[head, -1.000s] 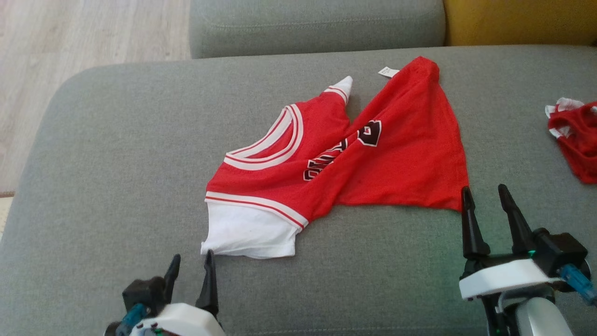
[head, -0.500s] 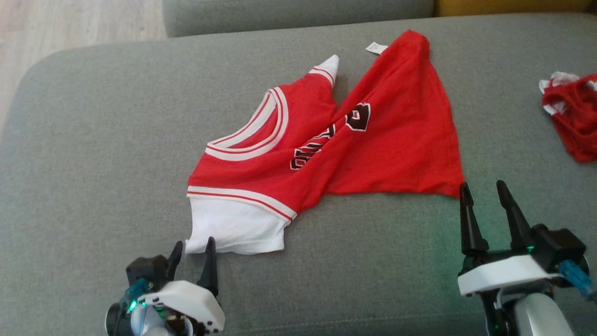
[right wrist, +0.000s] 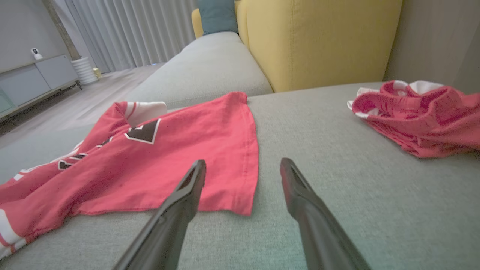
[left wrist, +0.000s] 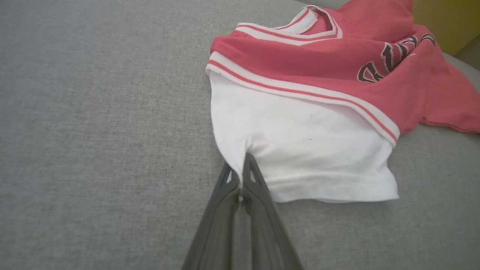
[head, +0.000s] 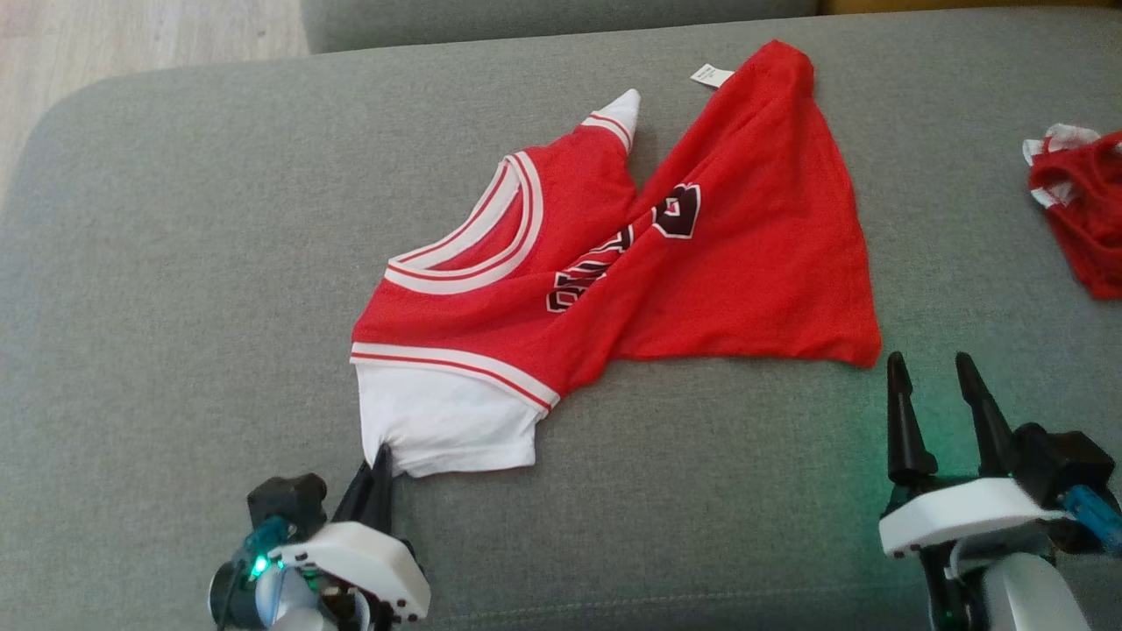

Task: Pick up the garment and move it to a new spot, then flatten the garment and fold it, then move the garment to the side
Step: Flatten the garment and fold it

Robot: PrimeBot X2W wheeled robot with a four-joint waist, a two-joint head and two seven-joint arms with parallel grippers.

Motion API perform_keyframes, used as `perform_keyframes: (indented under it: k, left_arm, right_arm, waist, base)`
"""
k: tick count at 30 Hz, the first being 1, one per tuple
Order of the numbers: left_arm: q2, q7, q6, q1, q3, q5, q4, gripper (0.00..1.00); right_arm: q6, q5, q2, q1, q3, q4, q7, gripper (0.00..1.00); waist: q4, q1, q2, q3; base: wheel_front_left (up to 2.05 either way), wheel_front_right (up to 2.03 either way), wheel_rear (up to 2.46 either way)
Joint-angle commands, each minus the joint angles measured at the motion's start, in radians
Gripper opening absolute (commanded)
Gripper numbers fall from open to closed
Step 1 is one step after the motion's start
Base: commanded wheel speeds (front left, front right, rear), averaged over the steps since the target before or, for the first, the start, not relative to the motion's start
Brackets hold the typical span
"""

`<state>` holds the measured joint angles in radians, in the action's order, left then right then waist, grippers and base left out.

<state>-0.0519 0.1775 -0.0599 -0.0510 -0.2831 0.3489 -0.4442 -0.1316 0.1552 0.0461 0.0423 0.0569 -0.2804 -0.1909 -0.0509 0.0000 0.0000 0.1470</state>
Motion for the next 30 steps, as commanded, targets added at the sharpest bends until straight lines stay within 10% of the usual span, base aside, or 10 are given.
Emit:
perform_keyframes:
  k: [1, 25, 30]
  left_arm:
    - [-0.007, 0.006, 0.007, -0.033, 0.023, 0.005, 0.033, 0.0]
    - [-0.016, 0.045, -0.019, -0.031, 0.017, 0.004, 0.195, 0.0]
    - [-0.02, 0.052, -0.023, -0.029, 0.02, 0.006, 0.212, 0.0]
  right_arm:
    - [0.001, -0.008, 0.004, 0.044, -0.009, 0.009, 0.005, 1.0]
    - [0.001, 0.004, 0.004, 0.333, 0.037, -0.542, 0.087, 1.0]
    - [0.001, 0.023, 0.004, 0.367, 0.01, -0.615, 0.086, 0.0]
  waist:
    - [0.005, 0.0, 0.0, 0.0]
    - [0.087, 0.0, 0.0, 0.026]
    - [0.09, 0.0, 0.0, 0.024]
  base:
    - [0.0, 0.0, 0.0]
    - [0.0, 0.0, 0.0]
    - [0.0, 0.0, 0.0]
